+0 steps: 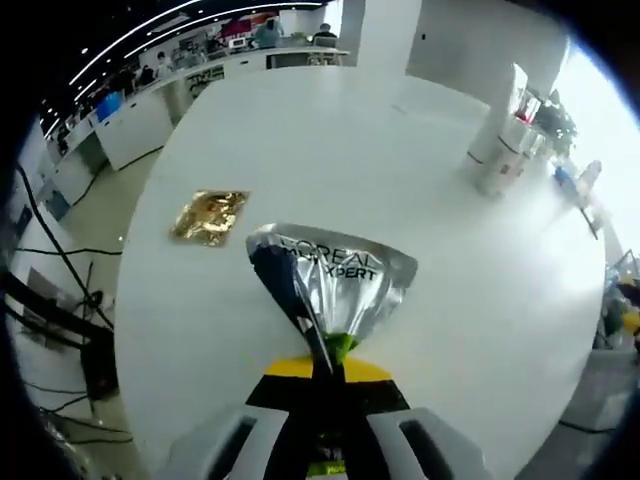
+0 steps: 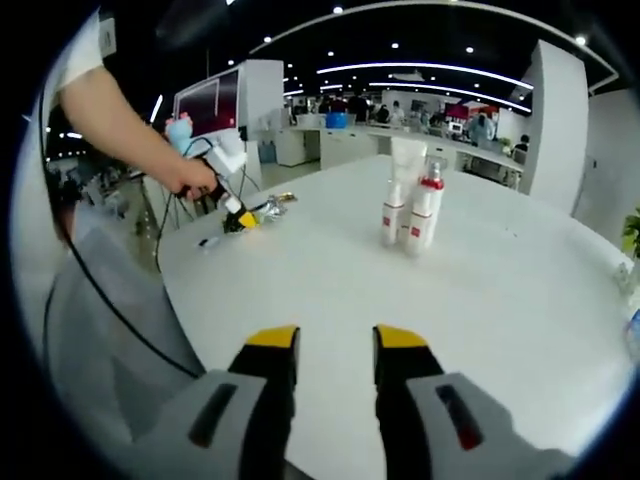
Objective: Arrange the skincare products in the storage area until every visible bottle or jar stands upright without overlapping.
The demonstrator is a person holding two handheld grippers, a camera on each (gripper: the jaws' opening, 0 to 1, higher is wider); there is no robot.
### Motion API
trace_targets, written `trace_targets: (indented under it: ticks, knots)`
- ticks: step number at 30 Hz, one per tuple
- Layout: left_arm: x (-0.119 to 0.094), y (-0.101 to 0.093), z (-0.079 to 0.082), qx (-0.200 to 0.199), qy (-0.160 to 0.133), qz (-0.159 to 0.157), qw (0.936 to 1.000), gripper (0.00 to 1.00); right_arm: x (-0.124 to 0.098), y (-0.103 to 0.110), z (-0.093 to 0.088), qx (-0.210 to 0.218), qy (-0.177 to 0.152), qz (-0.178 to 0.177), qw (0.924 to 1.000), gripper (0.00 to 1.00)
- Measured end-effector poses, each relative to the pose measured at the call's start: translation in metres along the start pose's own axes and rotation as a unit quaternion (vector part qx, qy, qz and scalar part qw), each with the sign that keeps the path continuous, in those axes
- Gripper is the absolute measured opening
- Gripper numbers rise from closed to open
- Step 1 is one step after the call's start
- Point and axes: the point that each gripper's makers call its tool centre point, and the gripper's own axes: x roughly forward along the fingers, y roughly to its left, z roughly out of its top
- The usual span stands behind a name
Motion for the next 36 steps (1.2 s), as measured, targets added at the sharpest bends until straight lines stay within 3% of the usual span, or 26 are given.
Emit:
trace_targets:
  ticks: [3,4,6,8,11,14,16,17,18,19,21,23,25,27,31,34,36]
  knots:
    - [-0.008,-0.035,0.007,-0.037,-0.026,-0.056,0.9974,0.05,-0.001,0.003,0.002,0.011,-0.004,0.013,0.9998,0.31]
    - [-0.017,-0.057,0.01,-0.021,-0.037,-0.078,0.9961,0.05,-0.002,0.002,0.005,0.04,-0.014,0.014,0.999,0.31]
    - [-0.026,-0.084,0.011,-0.036,-0.049,-0.104,0.9928,0.05,-0.005,0.001,0.007,0.081,-0.022,0.023,0.9962,0.33]
    - [-0.038,-0.119,0.013,-0.04,-0.071,-0.143,0.9863,0.05,-0.008,0.001,0.014,0.114,-0.038,0.037,0.9921,0.35]
    - [-0.057,-0.167,0.013,-0.049,-0.092,-0.187,0.9768,0.05,-0.008,0.01,0.034,0.178,-0.066,0.08,0.9786,0.39]
    - [-0.074,-0.21,0.011,-0.073,-0.114,-0.229,0.964,0.05,-0.006,0.029,0.059,0.252,-0.082,0.147,0.9529,0.47]
    - [-0.083,-0.231,0.006,-0.078,-0.118,-0.24,0.9604,0.05,-0.005,0.042,0.08,0.321,-0.102,0.203,0.9196,0.53]
    - [-0.087,-0.241,0.003,-0.079,-0.119,-0.249,0.958,0.05,-0.003,0.048,0.086,0.366,-0.093,0.225,0.8981,0.56]
    - [-0.088,-0.245,0.002,-0.079,-0.12,-0.25,0.9576,0.05,-0.002,0.052,0.089,0.38,-0.089,0.237,0.8897,0.58]
    - [-0.09,-0.249,0.001,-0.078,-0.121,-0.251,0.9573,0.05,0.001,0.053,0.093,0.383,-0.092,0.241,0.8867,0.58]
    - [-0.094,-0.259,-0.001,-0.081,-0.12,-0.26,0.9547,0.05,0.007,0.055,0.091,0.382,-0.08,0.238,0.8895,0.58]
    - [-0.1,-0.269,-0.005,-0.063,-0.118,-0.26,0.9562,0.05,0.013,0.057,0.093,0.383,-0.077,0.235,0.8901,0.56]
    - [-0.103,-0.274,-0.008,-0.051,-0.115,-0.255,0.9586,0.05,0.014,0.061,0.097,0.402,-0.075,0.246,0.8786,0.51]
    - [-0.105,-0.276,-0.009,-0.047,-0.115,-0.251,0.9601,0.05,0.016,0.064,0.1,0.404,-0.075,0.252,0.876,0.46]
    - [-0.107,-0.275,-0.011,-0.017,-0.121,-0.224,0.9668,0.05,0.022,0.066,0.097,0.394,-0.055,0.253,0.882,0.37]
    - [-0.111,-0.278,-0.012,0.004,-0.12,-0.215,0.9691,0.06,0.025,0.066,0.096,0.402,-0.048,0.259,0.8767,0.31]
    - [-0.113,-0.283,-0.014,0.036,-0.121,-0.212,0.9692,0.06,0.029,0.069,0.092,0.4,-0.031,0.258,0.8789,0.25]
